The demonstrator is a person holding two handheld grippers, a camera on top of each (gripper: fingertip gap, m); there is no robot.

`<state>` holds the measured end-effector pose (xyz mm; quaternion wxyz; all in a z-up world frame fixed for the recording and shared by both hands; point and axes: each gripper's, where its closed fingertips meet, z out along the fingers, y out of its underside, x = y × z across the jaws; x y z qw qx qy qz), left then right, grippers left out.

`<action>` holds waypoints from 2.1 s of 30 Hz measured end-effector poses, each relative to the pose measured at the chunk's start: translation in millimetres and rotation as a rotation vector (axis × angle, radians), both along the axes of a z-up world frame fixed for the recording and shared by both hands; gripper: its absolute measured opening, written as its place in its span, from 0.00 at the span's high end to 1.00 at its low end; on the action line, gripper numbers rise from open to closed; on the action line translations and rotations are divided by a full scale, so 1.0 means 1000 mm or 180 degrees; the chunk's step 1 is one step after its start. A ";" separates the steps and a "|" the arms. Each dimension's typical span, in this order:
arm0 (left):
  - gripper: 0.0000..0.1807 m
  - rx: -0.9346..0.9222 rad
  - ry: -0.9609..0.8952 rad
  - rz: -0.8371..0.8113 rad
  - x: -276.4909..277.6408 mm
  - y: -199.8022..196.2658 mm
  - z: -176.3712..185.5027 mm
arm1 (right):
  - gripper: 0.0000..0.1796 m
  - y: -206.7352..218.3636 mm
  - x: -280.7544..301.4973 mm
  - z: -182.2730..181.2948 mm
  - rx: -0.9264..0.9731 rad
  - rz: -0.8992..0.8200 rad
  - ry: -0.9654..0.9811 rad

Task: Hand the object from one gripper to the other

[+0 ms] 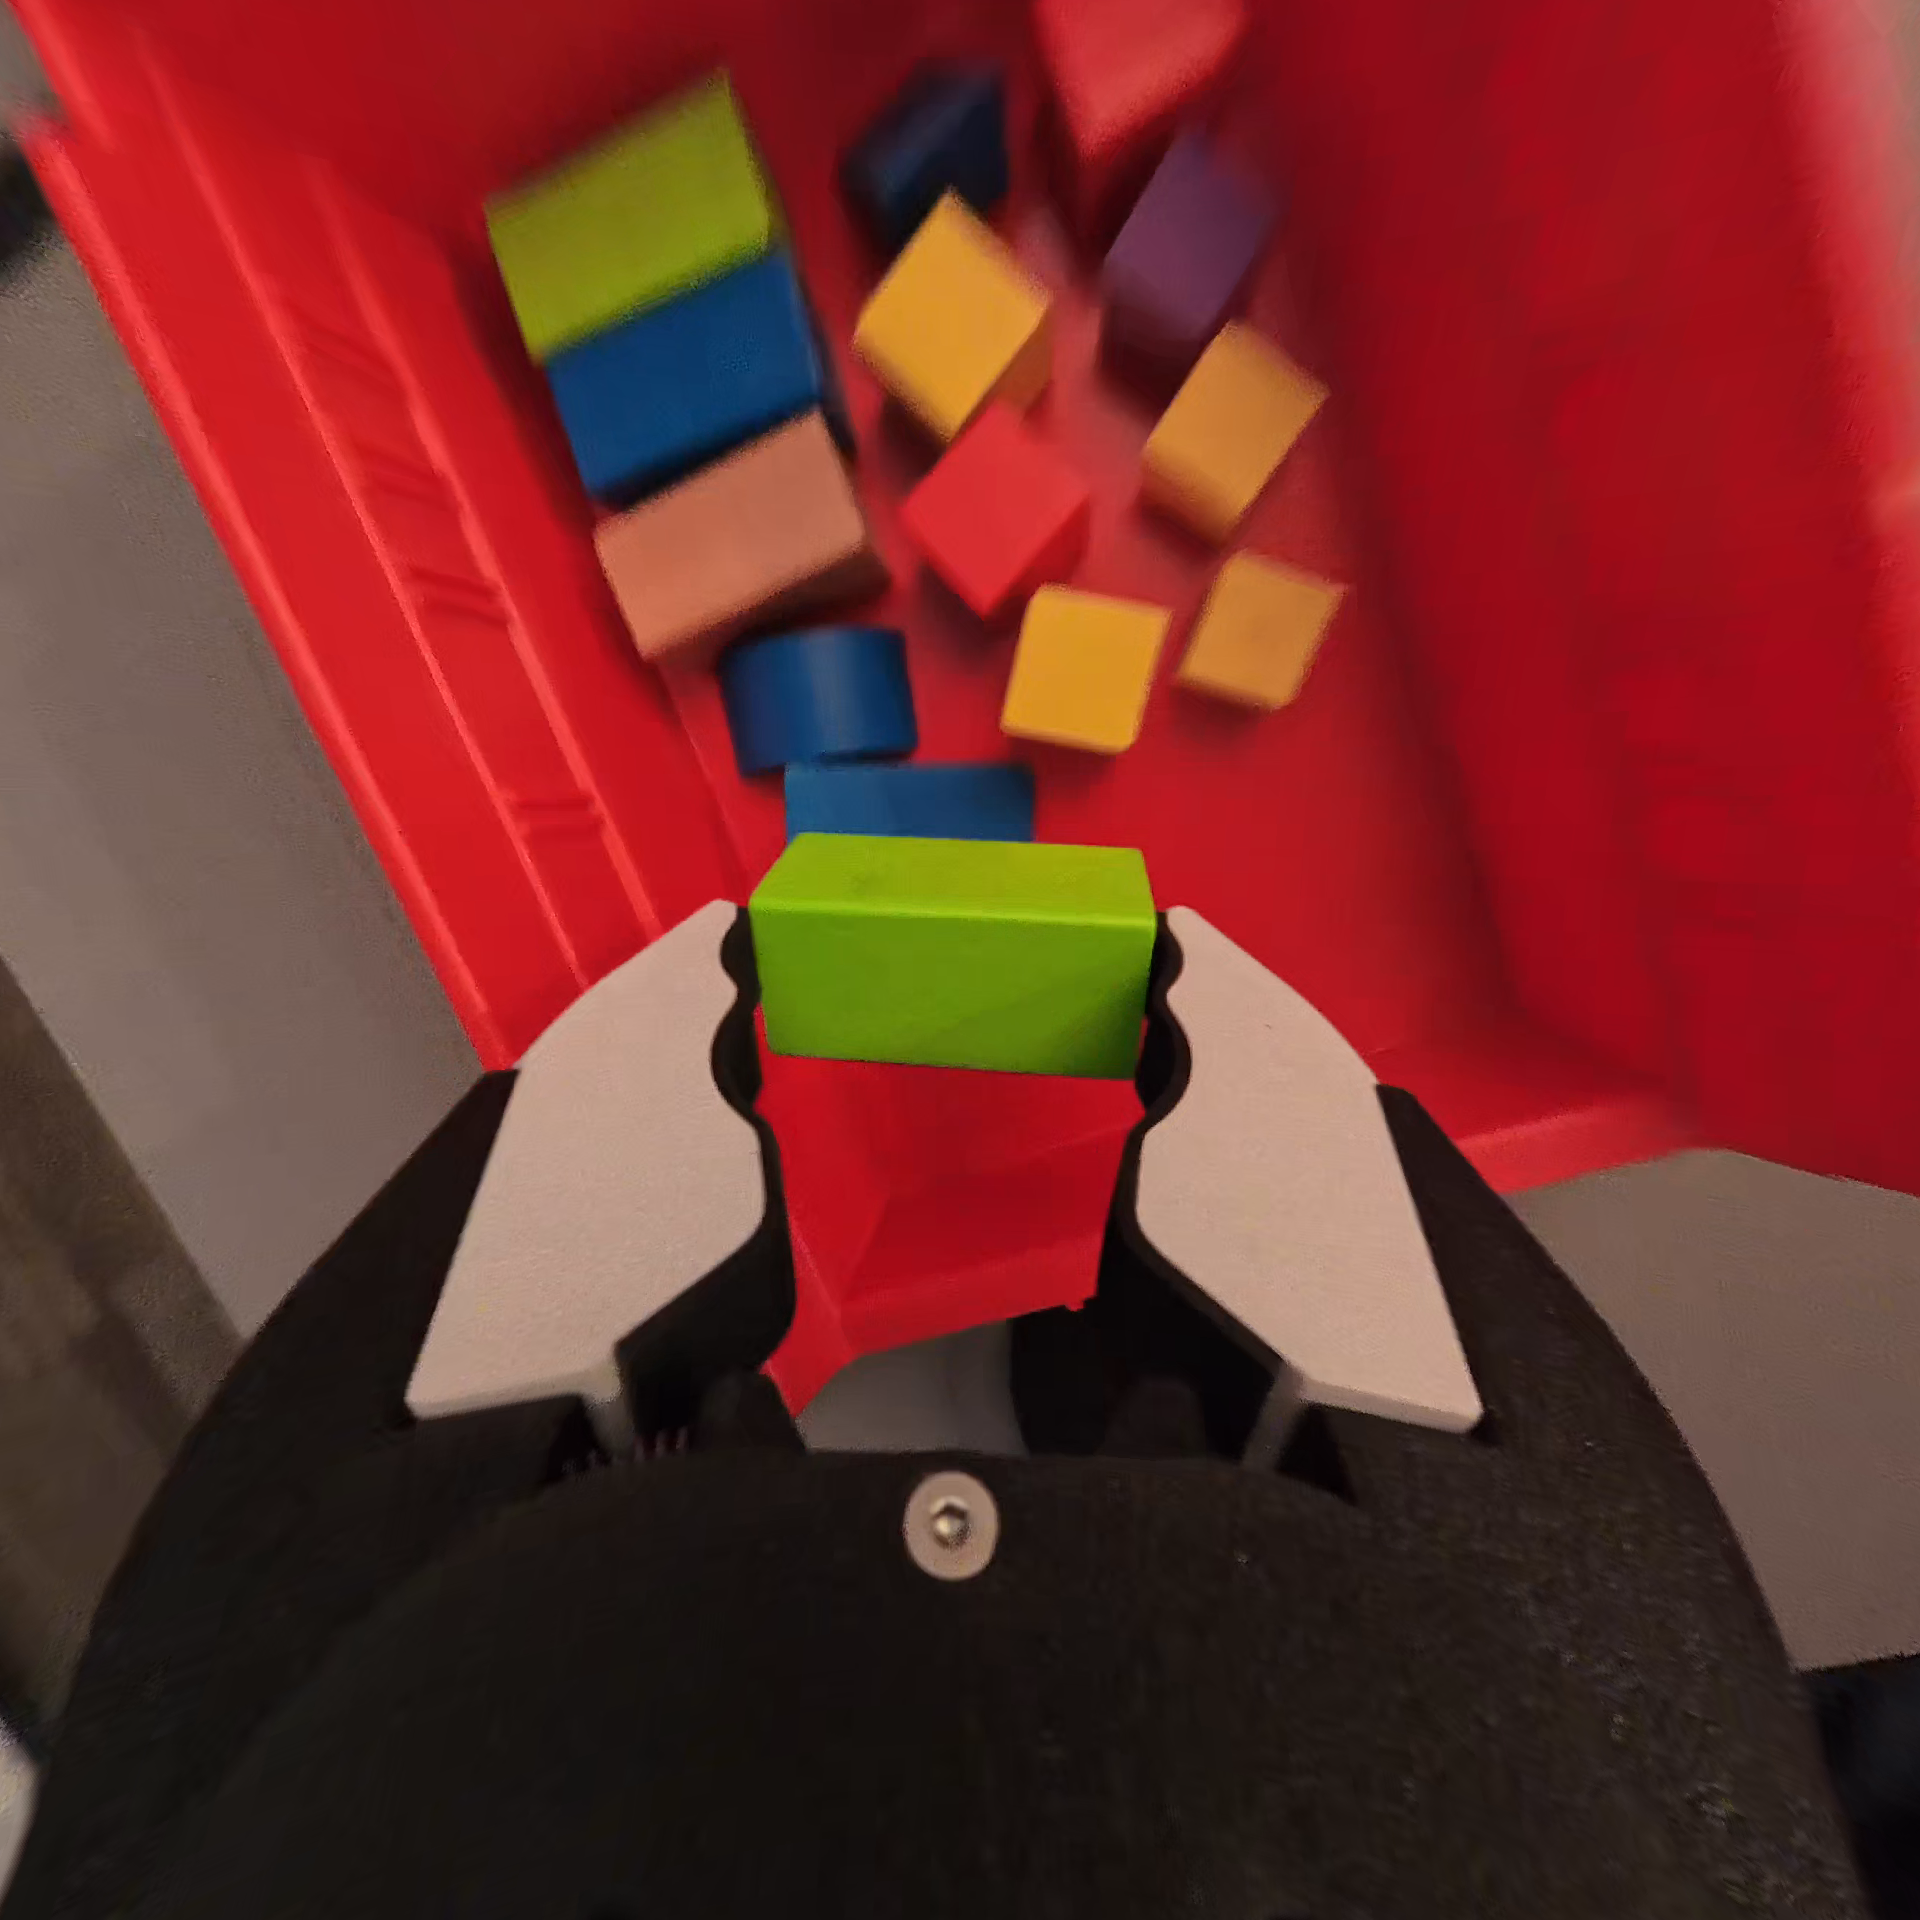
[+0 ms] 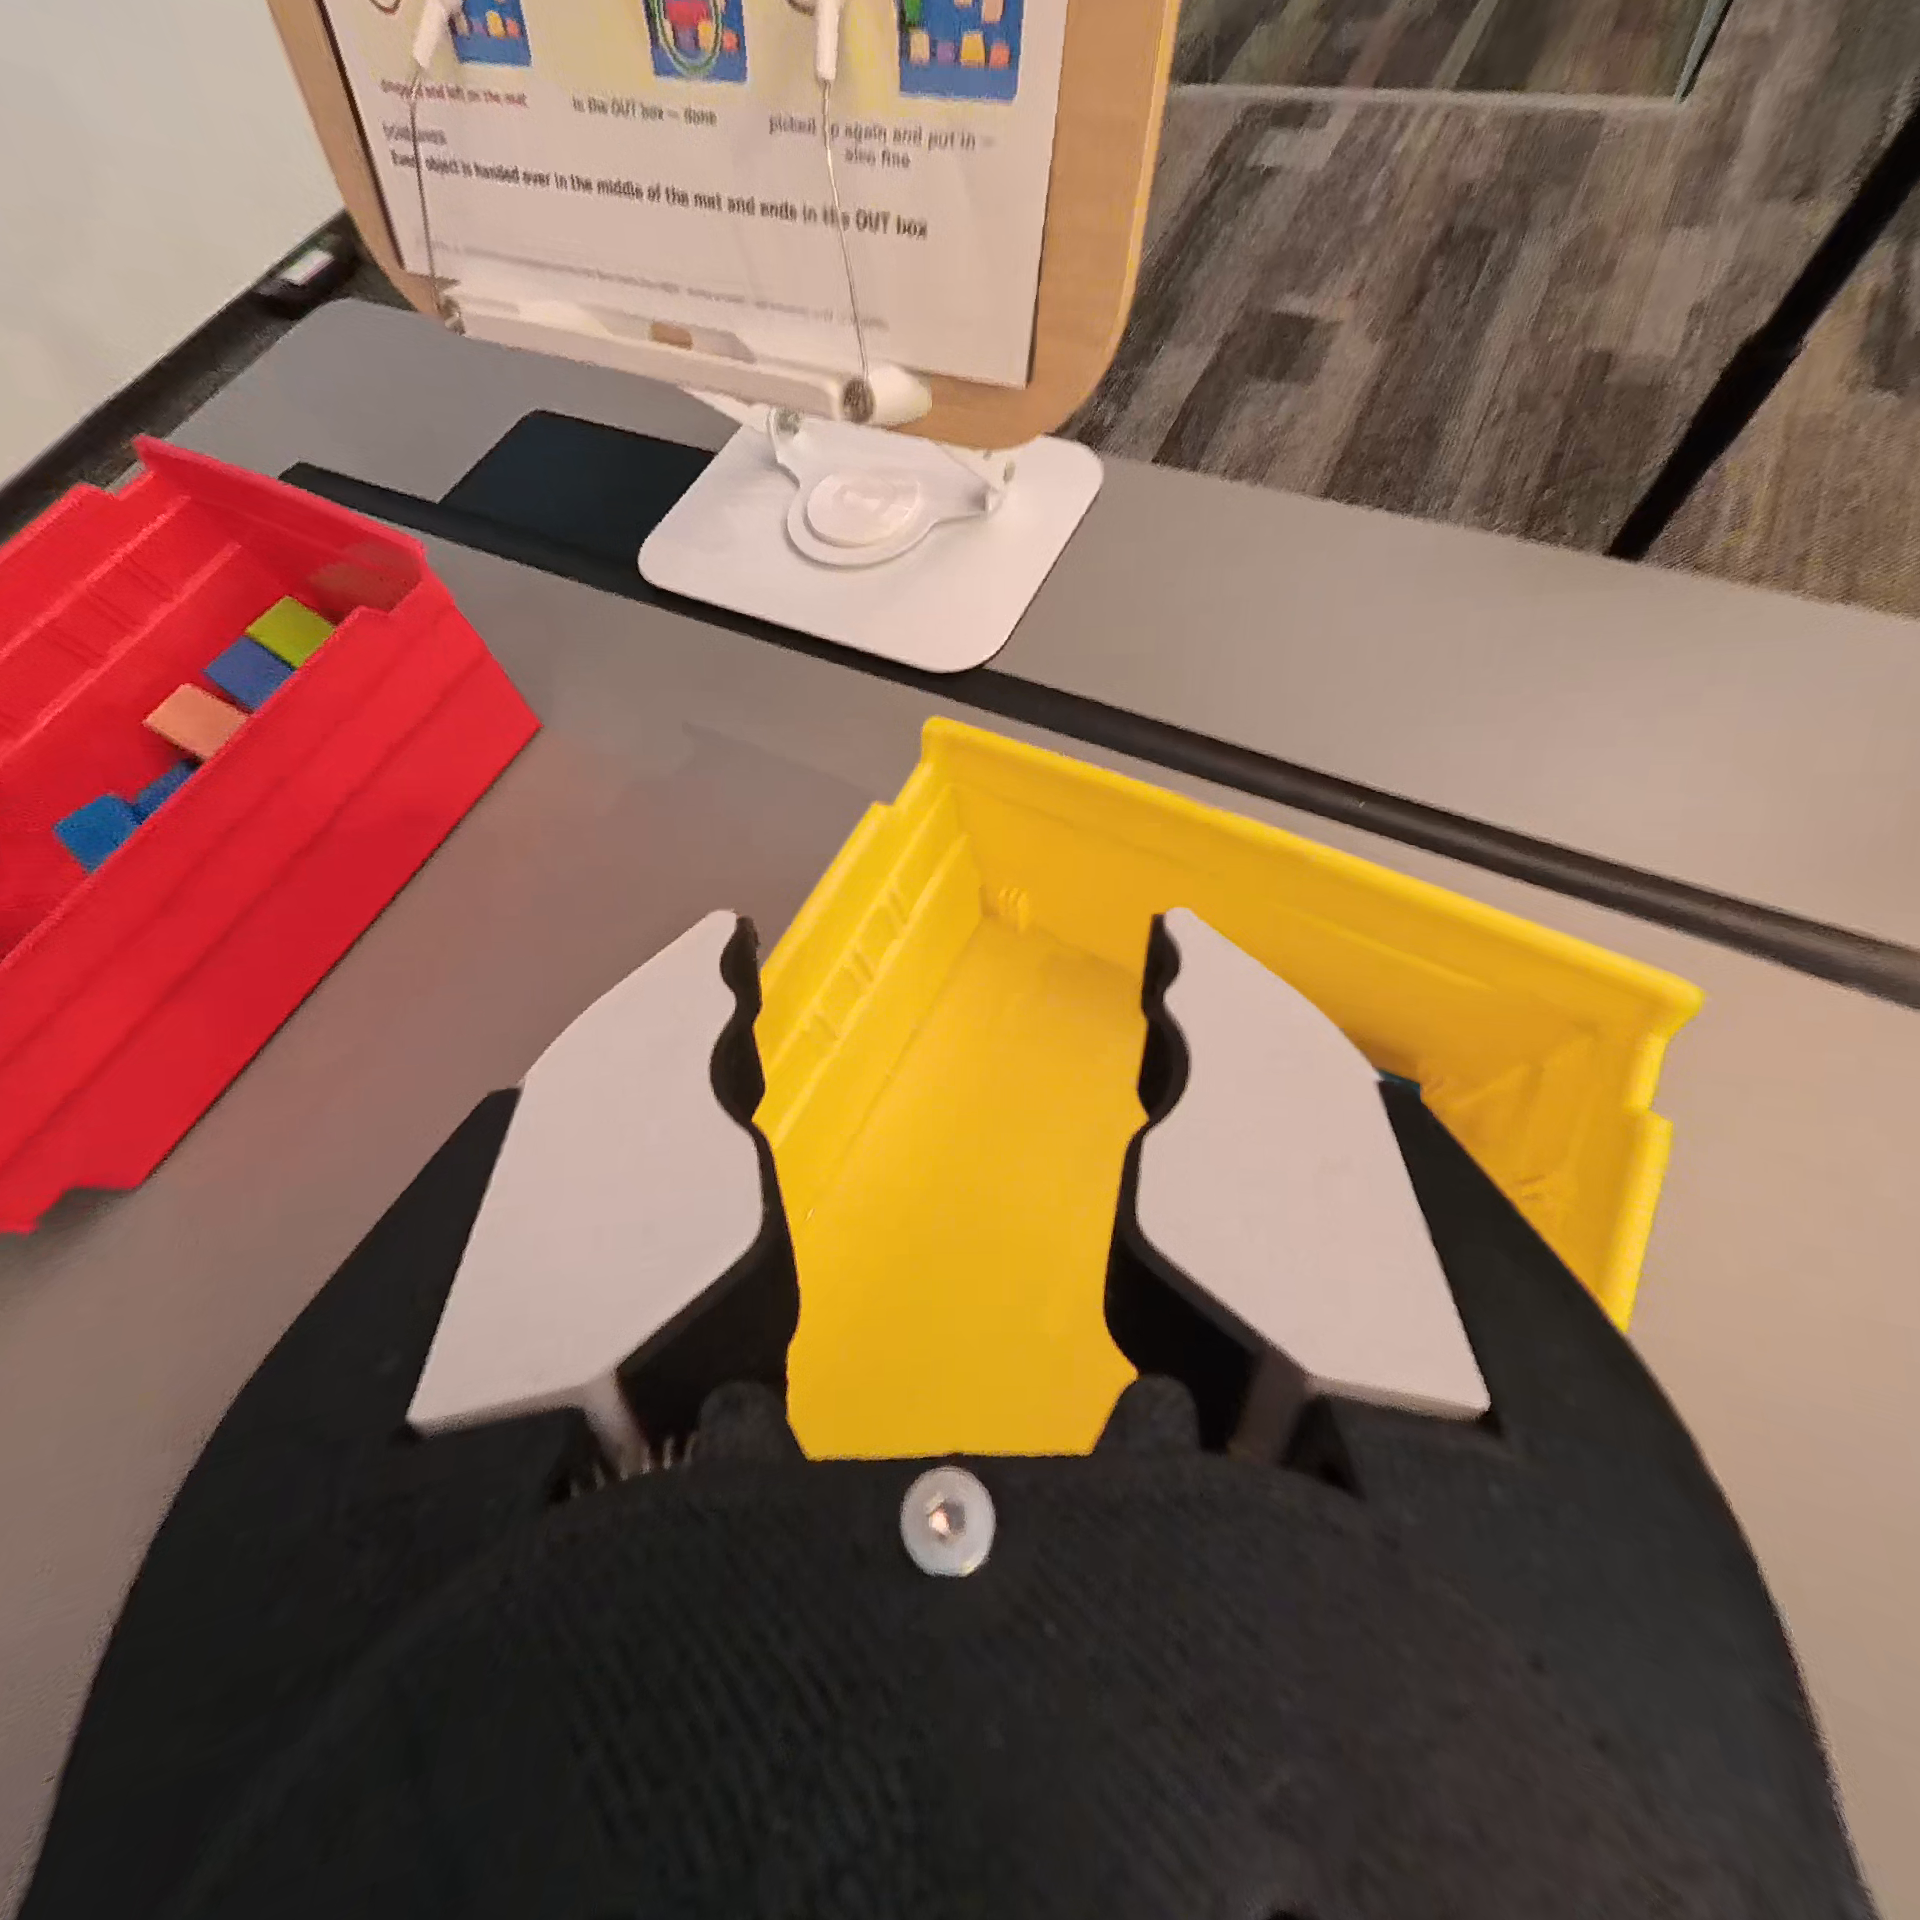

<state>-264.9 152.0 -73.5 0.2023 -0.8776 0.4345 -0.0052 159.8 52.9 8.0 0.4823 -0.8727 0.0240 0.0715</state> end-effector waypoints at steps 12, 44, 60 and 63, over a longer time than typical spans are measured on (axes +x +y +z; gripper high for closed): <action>0.61 0.1883 -0.1989 -0.2707 0.172 -0.101 0.184 | 0.75 -0.013 -0.175 0.110 0.1089 0.2208 0.3035; 0.65 0.1708 -0.2823 -0.3309 0.173 -0.135 0.202 | 0.81 -0.063 -0.005 -0.001 -0.0094 0.1052 -0.0700; 0.67 0.1889 -0.3020 -0.3160 0.147 -0.121 0.224 | 0.81 -0.042 0.067 -0.143 -0.2233 0.2230 -0.2767; 0.68 0.1922 -0.3047 -0.3122 0.143 -0.116 0.226 | 0.81 -0.039 0.074 -0.147 -0.2272 0.2293 -0.2867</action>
